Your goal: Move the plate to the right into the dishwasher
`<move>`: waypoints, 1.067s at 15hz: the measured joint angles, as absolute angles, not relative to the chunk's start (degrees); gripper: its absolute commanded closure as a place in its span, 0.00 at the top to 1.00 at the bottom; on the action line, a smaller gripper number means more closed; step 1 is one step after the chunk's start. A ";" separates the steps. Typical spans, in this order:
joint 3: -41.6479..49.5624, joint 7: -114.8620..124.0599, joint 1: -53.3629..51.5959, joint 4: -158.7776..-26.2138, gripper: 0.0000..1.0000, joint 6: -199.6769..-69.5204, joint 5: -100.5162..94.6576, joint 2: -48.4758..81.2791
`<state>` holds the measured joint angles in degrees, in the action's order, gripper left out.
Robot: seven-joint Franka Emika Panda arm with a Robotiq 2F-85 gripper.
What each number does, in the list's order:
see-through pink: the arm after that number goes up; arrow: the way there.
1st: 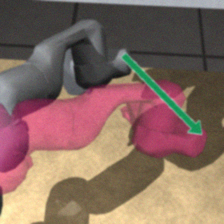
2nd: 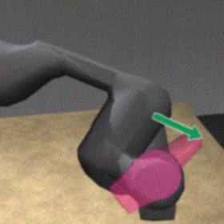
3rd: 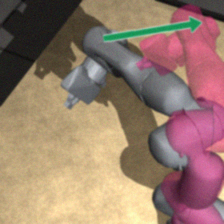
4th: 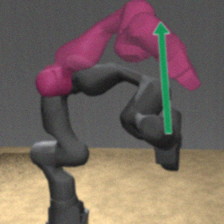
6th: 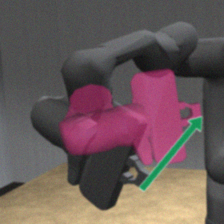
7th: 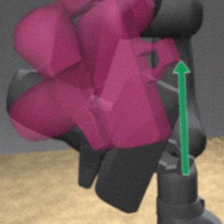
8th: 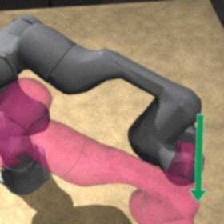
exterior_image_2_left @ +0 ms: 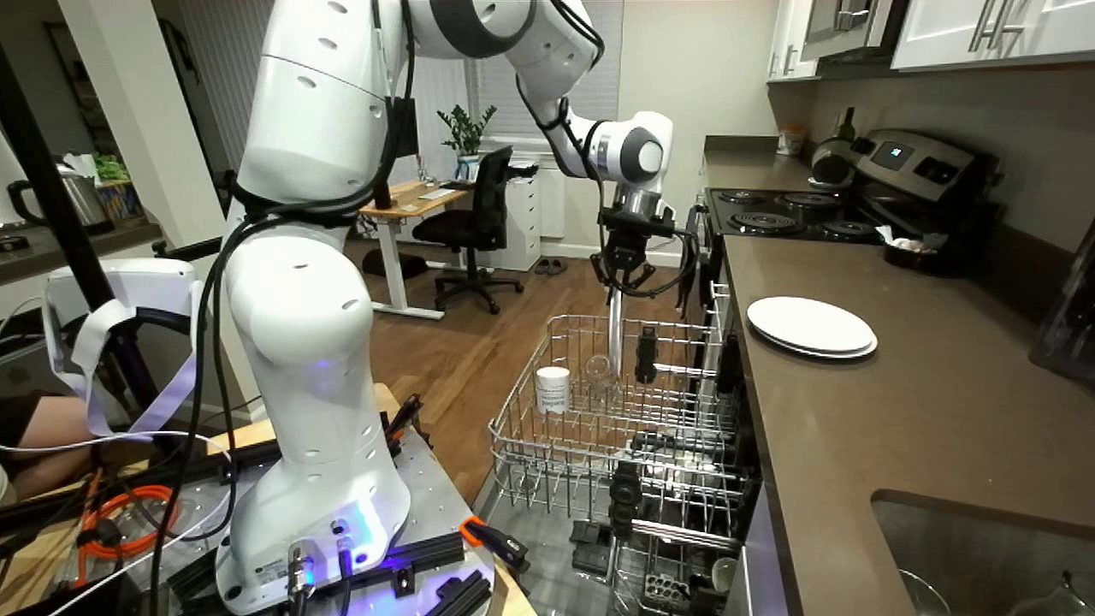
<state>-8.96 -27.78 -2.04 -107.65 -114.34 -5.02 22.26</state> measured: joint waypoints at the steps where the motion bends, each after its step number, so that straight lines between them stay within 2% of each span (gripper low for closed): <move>1: -9.03 -27.30 -2.16 -110.58 0.09 -116.30 -4.91 20.34; 10: -8.67 -26.11 -2.29 -136.85 0.09 -139.27 1.58 7.05; 16: -7.11 -32.28 -2.23 -145.79 0.09 -145.65 15.25 1.37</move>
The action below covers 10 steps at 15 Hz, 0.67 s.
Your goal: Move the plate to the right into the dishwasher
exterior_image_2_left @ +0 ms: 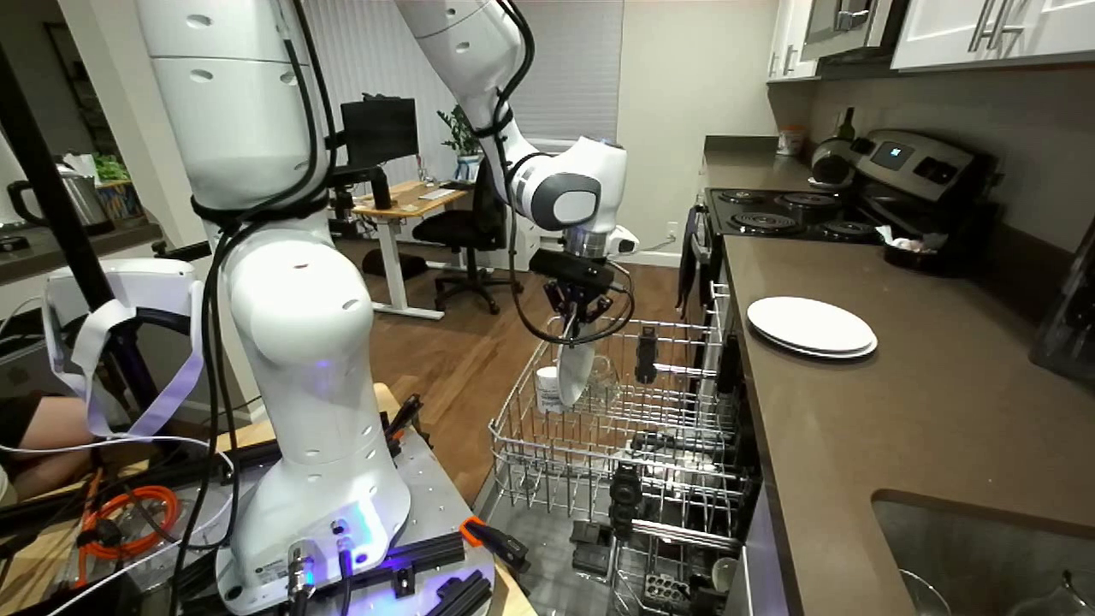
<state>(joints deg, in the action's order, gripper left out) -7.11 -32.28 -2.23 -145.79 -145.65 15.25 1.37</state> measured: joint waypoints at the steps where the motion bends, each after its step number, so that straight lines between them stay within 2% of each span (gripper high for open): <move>1: -6.86 -34.53 -2.24 -146.42 0.09 -145.78 17.43 0.96; 10: -6.08 -47.75 -2.31 -147.05 0.09 -146.58 20.69 5.03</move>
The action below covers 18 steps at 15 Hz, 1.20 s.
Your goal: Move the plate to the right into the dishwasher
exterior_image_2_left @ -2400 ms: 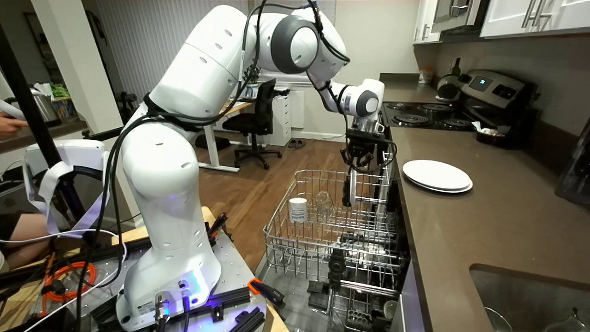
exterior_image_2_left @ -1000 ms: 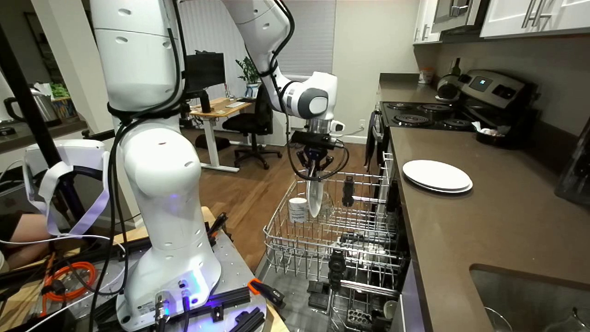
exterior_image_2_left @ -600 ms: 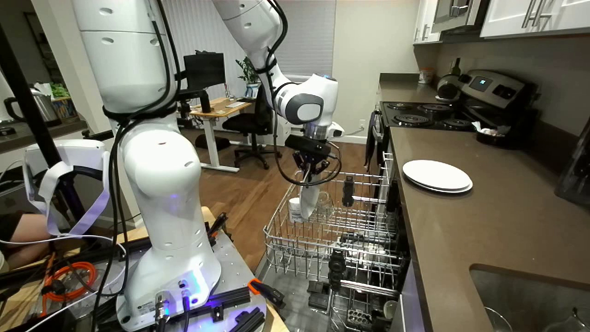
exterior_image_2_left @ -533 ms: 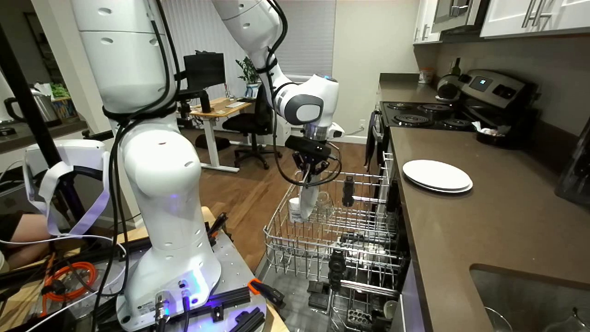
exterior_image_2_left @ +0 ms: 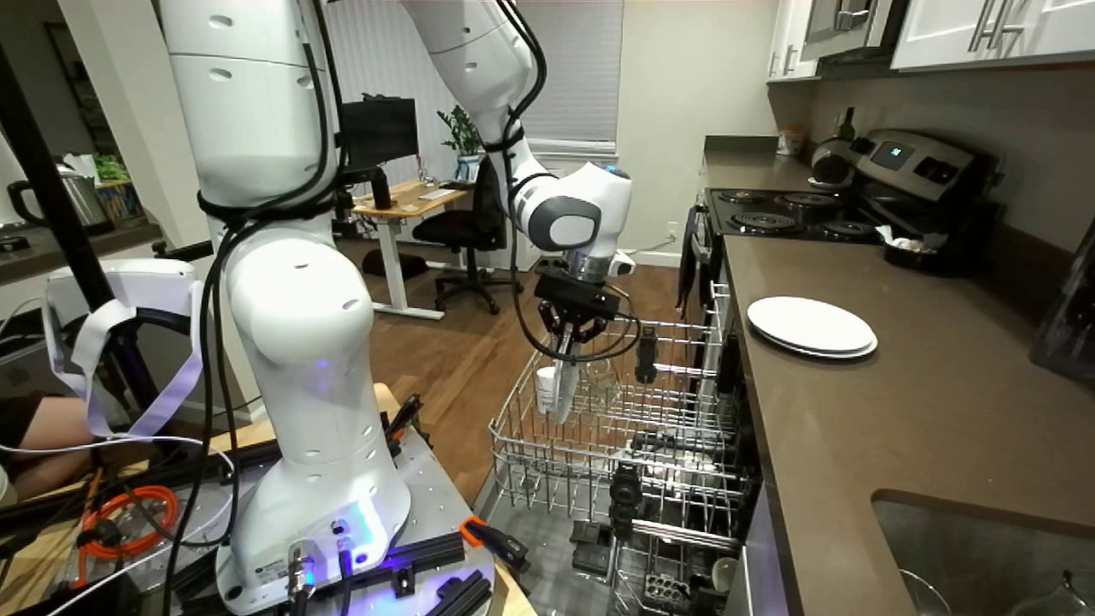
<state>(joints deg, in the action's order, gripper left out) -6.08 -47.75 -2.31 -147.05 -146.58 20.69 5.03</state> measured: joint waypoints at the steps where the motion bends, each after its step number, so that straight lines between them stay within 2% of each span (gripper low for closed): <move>1: -6.08 -48.13 -2.30 -146.83 0.09 -147.13 20.69 6.03; 18: -8.54 -44.70 0.36 -139.46 0.09 -156.19 19.23 21.50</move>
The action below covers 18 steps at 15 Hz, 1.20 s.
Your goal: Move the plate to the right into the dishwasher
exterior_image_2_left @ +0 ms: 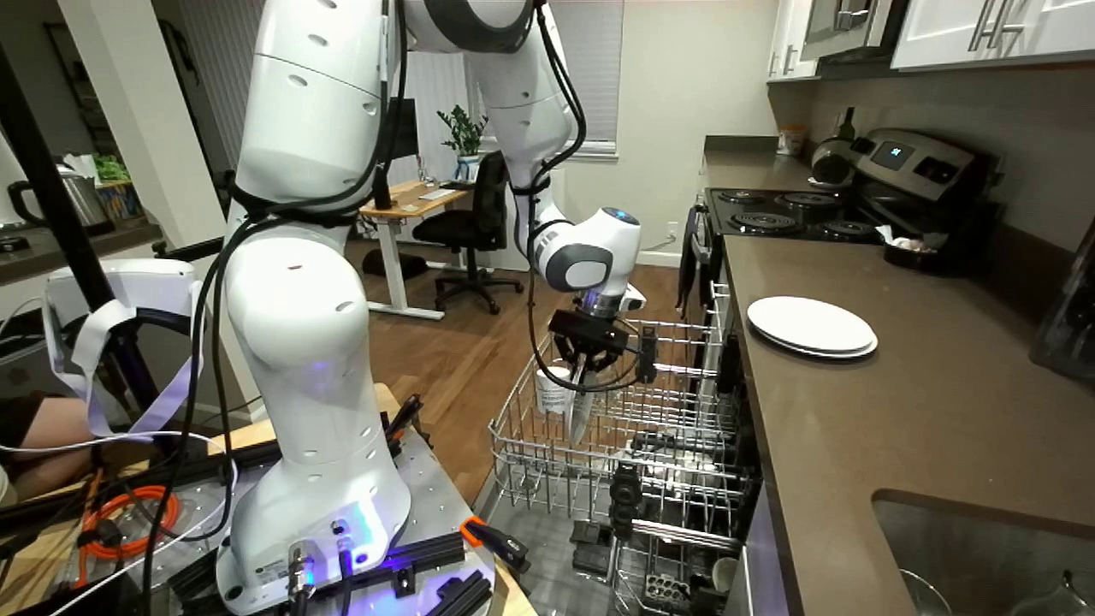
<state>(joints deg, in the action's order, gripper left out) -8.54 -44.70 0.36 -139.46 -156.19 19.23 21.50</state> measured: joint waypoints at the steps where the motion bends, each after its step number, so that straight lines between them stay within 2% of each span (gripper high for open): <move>1: -8.56 -44.17 0.51 -139.35 0.09 -156.24 18.62 21.78; 16: -11.40 -41.42 5.19 -134.43 0.09 -159.71 12.03 31.44; 17: -11.41 -40.76 5.25 -134.09 0.37 -158.97 11.51 31.37; 18: -11.38 -40.15 5.25 -133.81 0.41 -158.39 10.97 31.39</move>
